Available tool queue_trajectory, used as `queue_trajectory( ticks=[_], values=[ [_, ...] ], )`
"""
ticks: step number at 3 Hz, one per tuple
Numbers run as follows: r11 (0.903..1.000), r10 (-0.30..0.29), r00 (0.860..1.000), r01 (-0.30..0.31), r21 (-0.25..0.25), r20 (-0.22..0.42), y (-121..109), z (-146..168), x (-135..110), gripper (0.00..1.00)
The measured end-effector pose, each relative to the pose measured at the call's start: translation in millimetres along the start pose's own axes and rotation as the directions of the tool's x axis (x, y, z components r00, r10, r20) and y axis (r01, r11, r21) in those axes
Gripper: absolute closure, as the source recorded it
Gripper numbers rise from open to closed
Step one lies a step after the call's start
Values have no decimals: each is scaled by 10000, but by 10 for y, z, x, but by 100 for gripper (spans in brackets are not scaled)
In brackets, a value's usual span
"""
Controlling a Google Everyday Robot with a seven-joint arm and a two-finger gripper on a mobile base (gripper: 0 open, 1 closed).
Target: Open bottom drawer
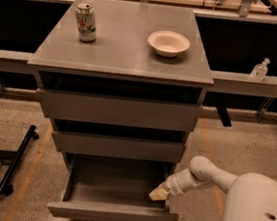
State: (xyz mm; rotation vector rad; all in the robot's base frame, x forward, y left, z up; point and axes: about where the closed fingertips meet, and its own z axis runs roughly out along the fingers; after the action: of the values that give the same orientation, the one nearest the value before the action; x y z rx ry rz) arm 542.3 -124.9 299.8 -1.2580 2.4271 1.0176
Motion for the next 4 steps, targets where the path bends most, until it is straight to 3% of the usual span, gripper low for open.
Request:
queue_trajectory(
  ticks=[1, 2, 3, 4],
  values=[
    [9913, -1068, 9926, 1018, 840, 582, -9, -370, -402, 58],
    [9760, -1818, 9789, 1680, 1385, 934, 7, -631, -675, 35],
    [9749, -1885, 9774, 1746, 1386, 951, 19, -629, -700, 12],
    [9753, -1886, 9775, 1751, 1349, 949, 28, -607, -700, 0]
  ],
)
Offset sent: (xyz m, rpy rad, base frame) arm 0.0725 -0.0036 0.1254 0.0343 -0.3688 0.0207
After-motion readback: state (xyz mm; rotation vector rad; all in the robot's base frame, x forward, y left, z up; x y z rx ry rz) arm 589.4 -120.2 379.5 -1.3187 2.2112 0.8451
